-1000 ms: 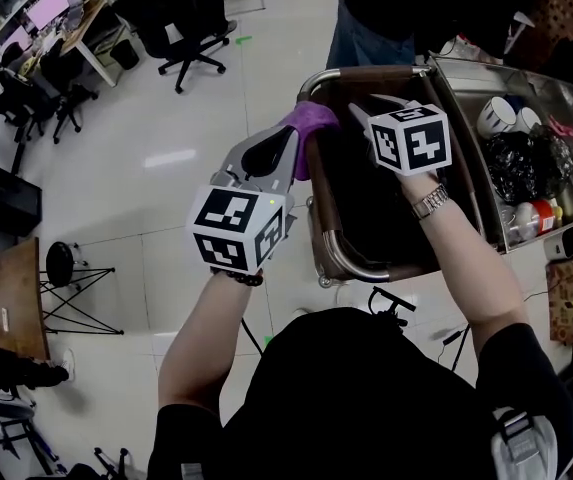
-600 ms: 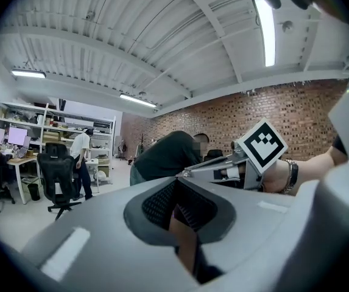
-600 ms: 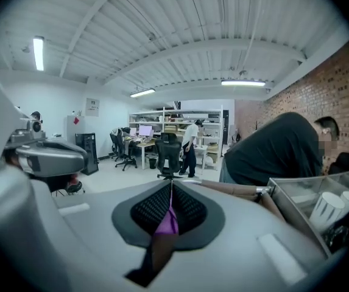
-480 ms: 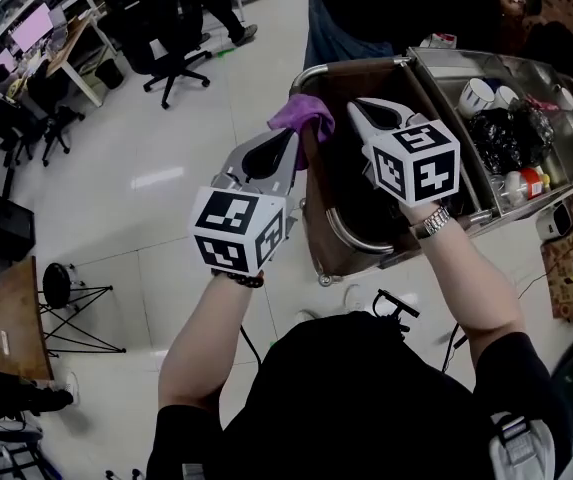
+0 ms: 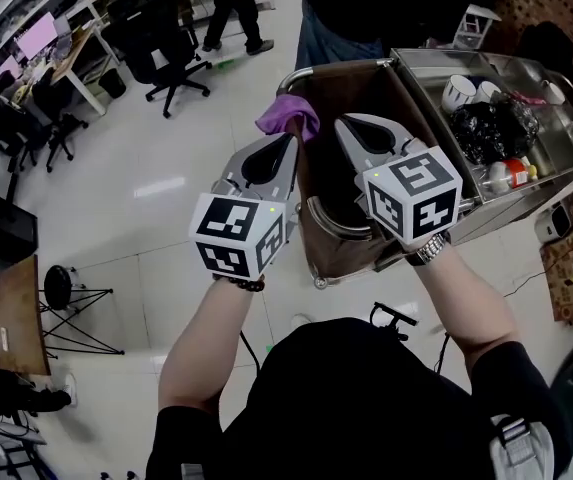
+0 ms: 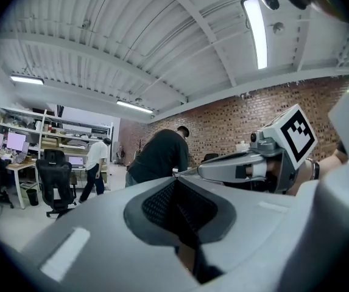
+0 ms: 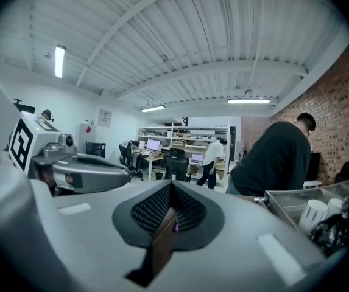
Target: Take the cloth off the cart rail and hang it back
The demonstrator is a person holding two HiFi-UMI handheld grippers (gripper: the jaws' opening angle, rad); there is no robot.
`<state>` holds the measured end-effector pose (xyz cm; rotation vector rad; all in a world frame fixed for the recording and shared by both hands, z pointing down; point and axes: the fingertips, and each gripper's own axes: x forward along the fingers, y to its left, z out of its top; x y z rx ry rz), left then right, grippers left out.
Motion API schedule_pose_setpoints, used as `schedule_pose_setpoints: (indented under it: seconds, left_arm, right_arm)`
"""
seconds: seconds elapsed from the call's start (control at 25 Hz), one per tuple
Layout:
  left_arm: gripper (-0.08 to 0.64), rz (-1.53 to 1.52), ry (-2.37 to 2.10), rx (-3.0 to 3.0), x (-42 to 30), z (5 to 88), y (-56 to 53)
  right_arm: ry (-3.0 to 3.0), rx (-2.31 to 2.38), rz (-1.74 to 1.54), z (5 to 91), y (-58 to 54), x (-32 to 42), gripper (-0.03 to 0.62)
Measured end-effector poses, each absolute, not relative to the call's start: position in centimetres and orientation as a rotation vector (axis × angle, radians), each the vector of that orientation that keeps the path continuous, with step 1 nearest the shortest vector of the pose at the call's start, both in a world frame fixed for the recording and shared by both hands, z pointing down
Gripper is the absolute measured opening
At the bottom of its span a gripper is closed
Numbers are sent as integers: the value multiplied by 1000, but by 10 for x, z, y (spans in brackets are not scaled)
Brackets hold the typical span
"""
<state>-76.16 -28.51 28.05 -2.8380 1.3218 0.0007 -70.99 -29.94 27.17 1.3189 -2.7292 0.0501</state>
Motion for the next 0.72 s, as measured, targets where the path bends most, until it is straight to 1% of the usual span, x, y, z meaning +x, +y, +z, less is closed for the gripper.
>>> schedule_pose_setpoints:
  seconds: [0.36, 0.72]
  left_arm:
    - [2, 50, 1406, -2765, -706, 271, -235]
    - [2, 38, 1464, -2709, -641, 282, -181]
  right_arm:
    - [-2830, 1227, -44, 263, -229, -662, 0]
    - [-2917, 1123, -104, 267, -166, -616, 0]
